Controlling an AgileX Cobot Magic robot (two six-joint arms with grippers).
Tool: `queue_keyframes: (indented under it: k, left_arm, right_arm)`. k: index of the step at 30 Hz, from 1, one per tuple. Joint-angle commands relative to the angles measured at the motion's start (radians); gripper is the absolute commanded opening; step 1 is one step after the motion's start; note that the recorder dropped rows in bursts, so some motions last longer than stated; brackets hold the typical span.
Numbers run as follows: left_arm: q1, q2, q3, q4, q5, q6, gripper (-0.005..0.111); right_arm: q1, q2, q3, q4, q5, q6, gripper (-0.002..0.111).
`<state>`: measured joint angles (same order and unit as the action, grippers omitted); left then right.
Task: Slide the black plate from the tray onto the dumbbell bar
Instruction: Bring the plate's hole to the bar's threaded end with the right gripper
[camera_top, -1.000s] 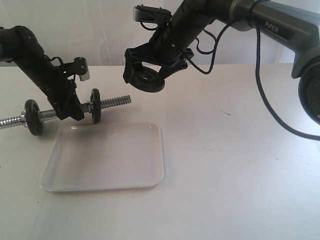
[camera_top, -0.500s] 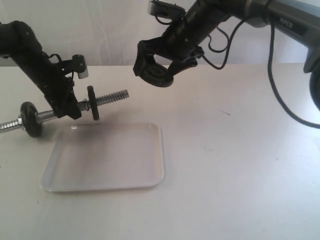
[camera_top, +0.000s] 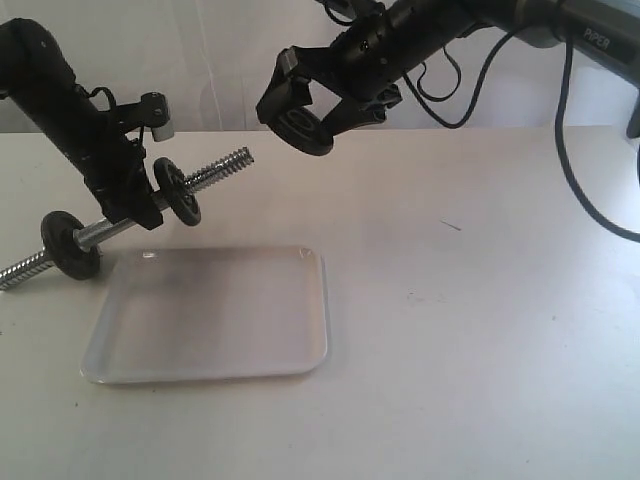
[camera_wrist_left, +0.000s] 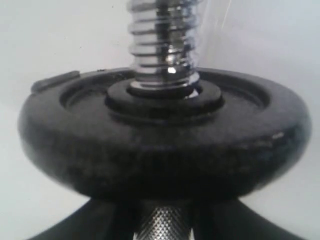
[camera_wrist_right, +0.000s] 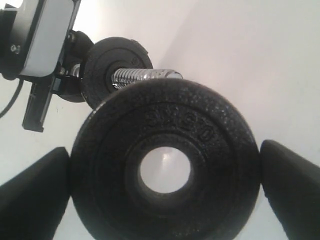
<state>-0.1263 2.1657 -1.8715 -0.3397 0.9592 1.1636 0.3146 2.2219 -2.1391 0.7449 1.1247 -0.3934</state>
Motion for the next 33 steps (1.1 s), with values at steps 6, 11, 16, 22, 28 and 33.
queue_keyframes:
  k: [6, 11, 16, 22, 28, 33]
  left_arm:
    - [-0.003, -0.073, -0.024, -0.124, 0.058, -0.013, 0.0]
    - [-0.003, -0.073, -0.024, -0.126, 0.062, -0.013, 0.0]
    - [-0.003, -0.073, -0.024, -0.13, 0.062, -0.002, 0.0]
    - [-0.004, -0.073, -0.024, -0.13, 0.066, 0.002, 0.0]
    - [-0.004, -0.073, -0.024, -0.13, 0.075, 0.015, 0.0]
    - [-0.004, -0.082, -0.024, -0.13, 0.077, 0.02, 0.0]
  right_arm:
    - [0.027, 0.037, -0.001, 0.159, -0.051, -0.041, 0.0]
    - [0.039, 0.063, -0.001, 0.178, -0.094, -0.055, 0.0]
    - [0.039, 0.09, -0.001, 0.238, -0.155, -0.055, 0.0]
    - [0.039, 0.142, -0.001, 0.353, -0.148, -0.055, 0.0]
    - [0.039, 0.167, -0.001, 0.366, -0.152, -0.055, 0.0]
    - [0.039, 0.186, -0.001, 0.389, -0.161, -0.051, 0.0]
